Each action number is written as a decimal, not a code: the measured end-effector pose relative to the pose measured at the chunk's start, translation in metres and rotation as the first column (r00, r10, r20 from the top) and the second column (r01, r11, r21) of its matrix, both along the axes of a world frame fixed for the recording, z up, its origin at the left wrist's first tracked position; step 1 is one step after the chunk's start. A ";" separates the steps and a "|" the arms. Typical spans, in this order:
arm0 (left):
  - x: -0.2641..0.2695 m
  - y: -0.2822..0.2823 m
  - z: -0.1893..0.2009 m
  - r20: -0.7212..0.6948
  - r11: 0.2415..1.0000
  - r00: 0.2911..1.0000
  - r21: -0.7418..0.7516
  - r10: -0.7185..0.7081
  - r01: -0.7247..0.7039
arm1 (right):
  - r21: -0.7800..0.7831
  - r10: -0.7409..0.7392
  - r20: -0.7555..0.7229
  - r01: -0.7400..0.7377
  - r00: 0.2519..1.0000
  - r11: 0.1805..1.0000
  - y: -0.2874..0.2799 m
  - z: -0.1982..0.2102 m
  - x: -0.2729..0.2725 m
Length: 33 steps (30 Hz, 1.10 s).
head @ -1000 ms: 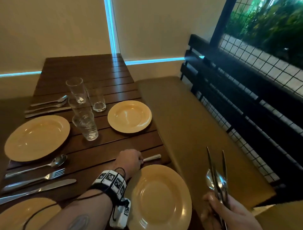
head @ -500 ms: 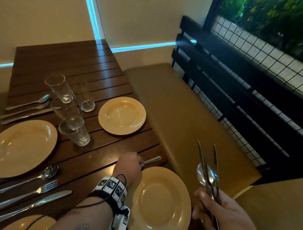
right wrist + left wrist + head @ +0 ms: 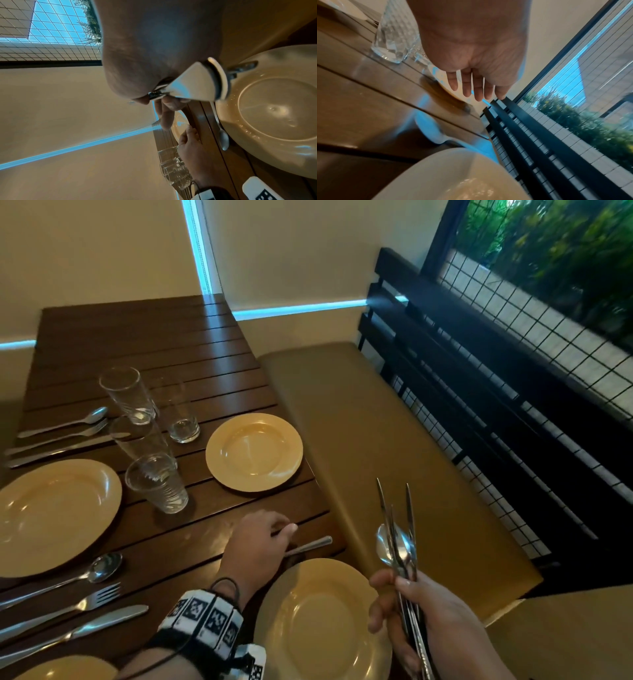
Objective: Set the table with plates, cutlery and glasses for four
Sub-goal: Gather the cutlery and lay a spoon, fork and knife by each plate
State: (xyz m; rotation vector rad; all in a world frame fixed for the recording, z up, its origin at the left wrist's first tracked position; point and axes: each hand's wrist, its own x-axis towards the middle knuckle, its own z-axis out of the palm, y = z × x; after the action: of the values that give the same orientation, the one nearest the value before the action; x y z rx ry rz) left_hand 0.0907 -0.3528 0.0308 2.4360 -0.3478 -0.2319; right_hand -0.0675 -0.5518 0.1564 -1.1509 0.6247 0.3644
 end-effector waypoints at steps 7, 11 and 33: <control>-0.042 -0.003 0.060 -0.158 0.980 0.986 -0.196 -0.049 0.018 | -0.089 0.082 0.035 -0.079 0.996 0.993 0.016 0.007 0.014; -0.063 -0.005 0.102 -0.502 0.773 0.856 -0.589 -0.123 -0.234 | -0.079 0.133 0.059 -0.128 0.989 0.989 0.024 0.018 0.019; -0.076 -0.001 0.136 -0.590 0.593 0.804 -0.676 -0.078 -0.438 | -0.022 0.162 0.063 -0.161 0.985 0.987 0.064 0.041 0.030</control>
State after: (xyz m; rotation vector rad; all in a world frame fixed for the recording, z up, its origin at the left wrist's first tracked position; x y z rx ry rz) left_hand 0.0146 -0.3535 0.1670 1.3811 0.0995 -0.5615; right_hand -0.0375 -0.4879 0.1973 -1.2282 0.4798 0.4591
